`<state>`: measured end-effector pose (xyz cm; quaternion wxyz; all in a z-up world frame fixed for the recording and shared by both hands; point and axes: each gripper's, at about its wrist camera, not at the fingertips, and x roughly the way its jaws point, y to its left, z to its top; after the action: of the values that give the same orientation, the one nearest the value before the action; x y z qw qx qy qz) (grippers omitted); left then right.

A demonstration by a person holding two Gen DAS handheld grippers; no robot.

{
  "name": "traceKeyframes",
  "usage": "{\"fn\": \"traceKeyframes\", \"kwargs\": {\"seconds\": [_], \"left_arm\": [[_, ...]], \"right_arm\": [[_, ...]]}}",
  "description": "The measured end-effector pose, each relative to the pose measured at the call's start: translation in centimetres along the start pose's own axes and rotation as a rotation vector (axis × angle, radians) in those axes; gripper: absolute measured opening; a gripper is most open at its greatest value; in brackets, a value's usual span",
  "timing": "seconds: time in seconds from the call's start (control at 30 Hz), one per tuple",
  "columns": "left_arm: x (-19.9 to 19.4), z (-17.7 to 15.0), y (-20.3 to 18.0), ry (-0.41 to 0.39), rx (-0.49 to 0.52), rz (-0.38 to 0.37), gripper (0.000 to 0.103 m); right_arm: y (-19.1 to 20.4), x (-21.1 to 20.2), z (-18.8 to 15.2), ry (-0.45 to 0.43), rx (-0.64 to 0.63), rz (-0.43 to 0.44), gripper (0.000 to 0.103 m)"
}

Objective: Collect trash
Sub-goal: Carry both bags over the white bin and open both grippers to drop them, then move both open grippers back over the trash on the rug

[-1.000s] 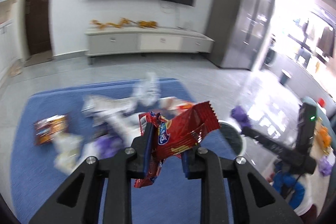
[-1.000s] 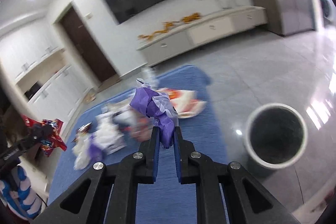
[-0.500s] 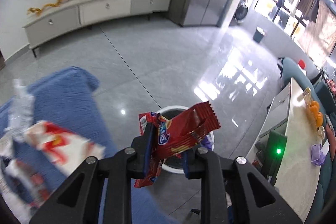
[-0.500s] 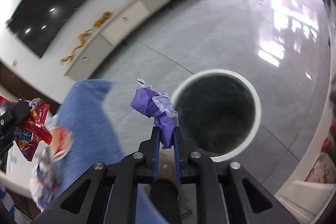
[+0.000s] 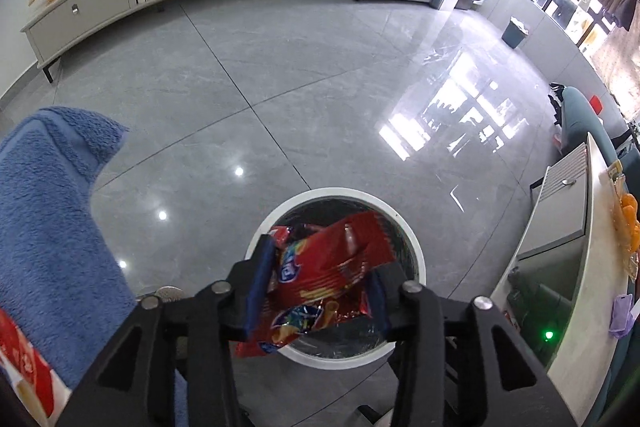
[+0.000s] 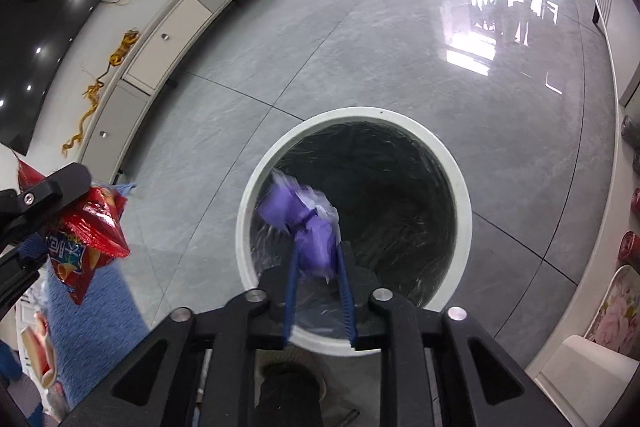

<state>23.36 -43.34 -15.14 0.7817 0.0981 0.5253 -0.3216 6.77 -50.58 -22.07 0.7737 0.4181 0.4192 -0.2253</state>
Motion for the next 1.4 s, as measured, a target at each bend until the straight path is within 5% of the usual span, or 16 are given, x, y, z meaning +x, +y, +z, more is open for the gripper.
{"fn": "traceKeyframes", "kwargs": {"seconds": [0.13, 0.57, 0.97, 1.2, 1.4], "left_arm": [[1.6, 0.1, 0.0, 0.030, -0.004, -0.001, 0.045], [-1.4, -0.3, 1.0, -0.013, -0.022, -0.017, 0.051], [-14.0, -2.7, 2.6, -0.216, -0.029, 0.016, 0.051], [-24.0, -7.1, 7.2, -0.357, -0.065, 0.055, 0.052], [-31.9, -13.3, 13.4, -0.466, -0.117, 0.137, 0.063]], "right_arm": [[-0.1, 0.0, 0.3, -0.012, 0.004, -0.013, 0.038], [1.3, -1.3, 0.7, -0.044, 0.011, 0.014, 0.050], [5.7, -7.6, -0.3, -0.159, -0.113, 0.073, 0.051], [10.7, -12.0, -2.5, -0.237, -0.279, 0.150, 0.051], [14.9, -15.9, -6.4, -0.263, -0.499, 0.314, 0.054]]}}
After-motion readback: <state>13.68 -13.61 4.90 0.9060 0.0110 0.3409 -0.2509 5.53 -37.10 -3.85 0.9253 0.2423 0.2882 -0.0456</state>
